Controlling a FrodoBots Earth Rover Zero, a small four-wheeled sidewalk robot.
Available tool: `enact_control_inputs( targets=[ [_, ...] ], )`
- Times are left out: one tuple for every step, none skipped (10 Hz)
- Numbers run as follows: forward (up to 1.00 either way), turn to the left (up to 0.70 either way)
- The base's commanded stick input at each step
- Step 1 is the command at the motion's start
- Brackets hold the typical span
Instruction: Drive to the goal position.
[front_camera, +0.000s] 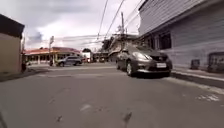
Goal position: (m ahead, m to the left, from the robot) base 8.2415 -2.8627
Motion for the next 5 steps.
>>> enact_control_inputs(
  targets=[
    [0.70, 0.00],
    [0.70, 0.00],
    [0.70, 0.00],
    [0.70, 0.00],
    [0.70, 0.00]
  ],
)
